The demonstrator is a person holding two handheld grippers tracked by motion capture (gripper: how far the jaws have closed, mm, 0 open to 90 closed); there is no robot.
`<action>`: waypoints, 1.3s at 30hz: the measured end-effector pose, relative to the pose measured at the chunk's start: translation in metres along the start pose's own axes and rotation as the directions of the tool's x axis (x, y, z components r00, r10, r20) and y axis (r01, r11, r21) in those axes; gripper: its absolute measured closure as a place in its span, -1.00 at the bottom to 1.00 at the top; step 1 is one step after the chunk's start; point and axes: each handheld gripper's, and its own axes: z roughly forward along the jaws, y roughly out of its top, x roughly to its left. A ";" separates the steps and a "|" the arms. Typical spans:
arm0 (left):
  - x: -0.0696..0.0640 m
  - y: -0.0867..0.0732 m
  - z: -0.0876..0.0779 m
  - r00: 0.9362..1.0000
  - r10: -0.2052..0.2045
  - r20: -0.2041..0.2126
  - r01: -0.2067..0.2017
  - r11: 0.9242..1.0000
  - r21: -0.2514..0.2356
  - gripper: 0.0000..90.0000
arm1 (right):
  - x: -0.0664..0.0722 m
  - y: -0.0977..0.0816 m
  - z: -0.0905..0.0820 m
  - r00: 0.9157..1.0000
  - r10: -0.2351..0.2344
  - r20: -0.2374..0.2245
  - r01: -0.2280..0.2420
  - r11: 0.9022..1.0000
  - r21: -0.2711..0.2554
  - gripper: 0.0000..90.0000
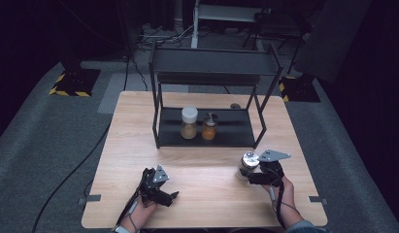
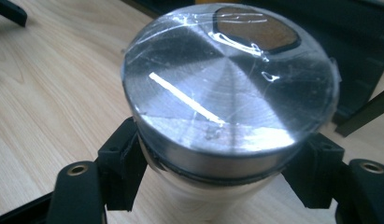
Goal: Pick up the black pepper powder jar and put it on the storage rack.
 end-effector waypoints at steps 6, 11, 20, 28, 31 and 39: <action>-0.001 0.000 0.000 1.000 -0.003 -0.001 0.003 1.000 -0.001 -1.00 | -0.004 0.019 -0.011 1.000 -0.004 0.013 0.004 1.000 -0.021 -0.33; -0.001 -0.001 0.000 1.000 -0.003 0.000 0.003 1.000 -0.001 -1.00 | -0.010 0.036 -0.020 1.000 -0.006 0.023 0.007 0.999 -0.034 -0.33; -0.001 0.000 0.000 1.000 -0.002 0.000 0.002 1.000 0.000 -1.00 | -0.021 0.063 -0.025 0.999 0.001 0.040 0.001 0.999 -0.044 -0.33; -0.001 0.000 0.000 1.000 -0.004 -0.002 0.004 1.000 -0.001 -1.00 | -0.031 0.084 -0.025 0.999 0.008 0.046 -0.005 0.998 -0.057 -0.33; -0.001 0.000 0.000 1.000 -0.004 -0.002 0.004 1.000 -0.001 -1.00 | -0.036 0.092 -0.023 0.999 0.011 0.043 -0.008 0.998 -0.064 -0.33; -0.001 0.000 0.000 1.000 -0.005 -0.004 0.005 1.000 -0.001 -1.00 | -0.047 0.110 -0.009 0.998 0.019 0.061 -0.014 0.997 -0.072 -0.33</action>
